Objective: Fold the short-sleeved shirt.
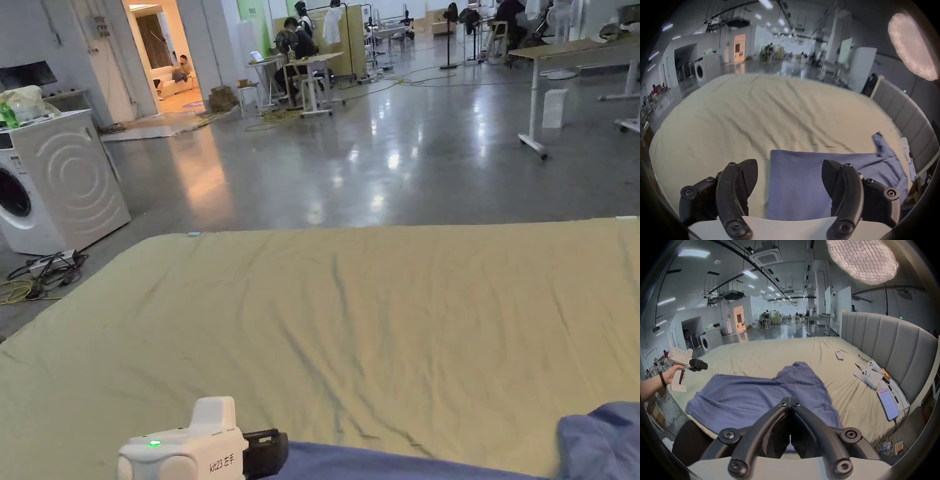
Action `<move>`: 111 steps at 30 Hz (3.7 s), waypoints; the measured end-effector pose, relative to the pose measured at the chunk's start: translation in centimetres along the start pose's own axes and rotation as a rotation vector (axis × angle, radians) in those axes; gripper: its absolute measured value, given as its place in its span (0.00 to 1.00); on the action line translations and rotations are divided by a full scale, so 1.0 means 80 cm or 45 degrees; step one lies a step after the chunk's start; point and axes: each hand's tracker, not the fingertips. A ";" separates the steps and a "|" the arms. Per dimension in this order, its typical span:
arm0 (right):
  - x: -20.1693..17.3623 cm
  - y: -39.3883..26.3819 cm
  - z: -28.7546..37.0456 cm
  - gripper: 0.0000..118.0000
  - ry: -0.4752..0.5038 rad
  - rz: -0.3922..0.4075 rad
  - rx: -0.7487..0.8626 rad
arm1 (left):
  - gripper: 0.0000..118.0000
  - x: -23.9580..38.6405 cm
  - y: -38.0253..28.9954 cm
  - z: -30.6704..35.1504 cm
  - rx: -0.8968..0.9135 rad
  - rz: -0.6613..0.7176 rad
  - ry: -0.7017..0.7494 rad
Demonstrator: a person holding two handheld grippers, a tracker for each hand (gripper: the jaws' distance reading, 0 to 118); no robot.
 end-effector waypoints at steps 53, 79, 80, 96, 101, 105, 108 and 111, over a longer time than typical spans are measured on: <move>0.139 0.118 -0.254 0.00 0.097 -0.084 -0.325 | 0.03 -0.007 0.009 0.081 -0.004 0.000 -0.195; 0.131 -0.077 -0.051 0.71 -0.020 -0.160 -0.417 | 0.77 -0.079 -0.246 0.172 -0.086 0.067 -0.187; 0.134 -0.071 -0.039 0.67 -0.038 -0.173 -0.352 | 0.77 -0.078 -0.241 0.186 -0.045 0.069 -0.160; -0.022 0.061 0.120 0.34 0.034 0.115 0.478 | 0.53 0.080 -0.177 0.422 0.912 -0.287 -0.028; -0.059 0.052 0.111 0.01 0.093 0.219 0.455 | 0.05 0.120 -0.187 0.427 0.833 -0.311 -0.226; -0.070 0.044 0.113 0.00 0.159 0.224 0.440 | 0.00 0.121 -0.199 0.431 0.822 -0.340 -0.200; -0.074 0.044 0.113 0.00 0.158 0.225 0.428 | 0.00 0.119 -0.198 0.436 0.809 -0.327 -0.218; -0.069 0.045 0.112 0.00 0.147 0.215 0.423 | 0.00 0.112 -0.194 0.437 0.798 -0.296 -0.219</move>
